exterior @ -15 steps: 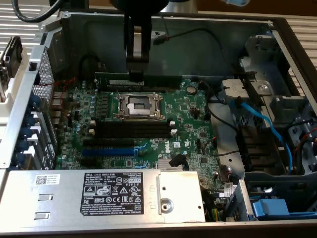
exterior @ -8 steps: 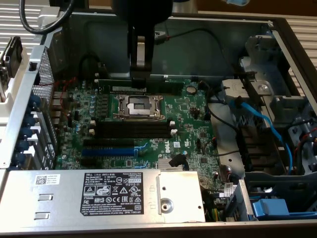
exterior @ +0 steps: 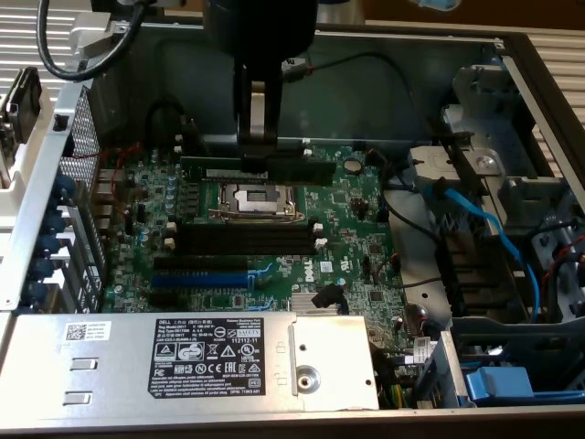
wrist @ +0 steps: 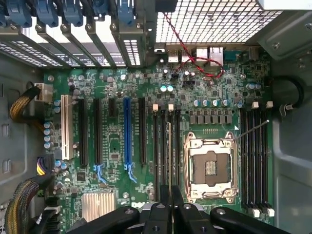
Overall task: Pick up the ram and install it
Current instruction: 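Insert the ram into the slot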
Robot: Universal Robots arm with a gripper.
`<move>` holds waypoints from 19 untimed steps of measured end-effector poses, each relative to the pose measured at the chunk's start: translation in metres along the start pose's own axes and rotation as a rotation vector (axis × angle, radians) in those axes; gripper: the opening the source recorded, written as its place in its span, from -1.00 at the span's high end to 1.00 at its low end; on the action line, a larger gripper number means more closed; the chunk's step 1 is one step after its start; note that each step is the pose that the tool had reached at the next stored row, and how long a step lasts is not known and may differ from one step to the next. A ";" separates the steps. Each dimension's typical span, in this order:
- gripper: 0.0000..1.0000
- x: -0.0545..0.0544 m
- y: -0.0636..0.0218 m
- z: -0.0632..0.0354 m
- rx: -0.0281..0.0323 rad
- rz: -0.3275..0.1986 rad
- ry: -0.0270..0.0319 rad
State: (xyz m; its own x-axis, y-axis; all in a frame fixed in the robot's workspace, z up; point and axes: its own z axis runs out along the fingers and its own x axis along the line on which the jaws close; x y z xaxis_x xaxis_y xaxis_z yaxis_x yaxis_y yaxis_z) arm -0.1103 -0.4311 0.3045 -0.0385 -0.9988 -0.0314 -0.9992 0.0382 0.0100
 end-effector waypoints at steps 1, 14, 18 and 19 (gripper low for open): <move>0.76 0.000 0.0003 0.0014 -0.0013 -0.002 0.0002; 0.76 -0.004 0.0034 0.0174 -0.0149 -0.052 0.0015; 0.76 -0.007 0.0087 0.0192 -0.0136 -0.052 0.0030; 0.76 -0.007 0.0095 0.0193 -0.0128 -0.052 0.0040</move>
State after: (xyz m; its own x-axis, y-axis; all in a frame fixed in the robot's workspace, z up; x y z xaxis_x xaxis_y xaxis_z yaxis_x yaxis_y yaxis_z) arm -0.1197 -0.4228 0.2855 0.0133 -0.9995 -0.0283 -0.9997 -0.0139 0.0212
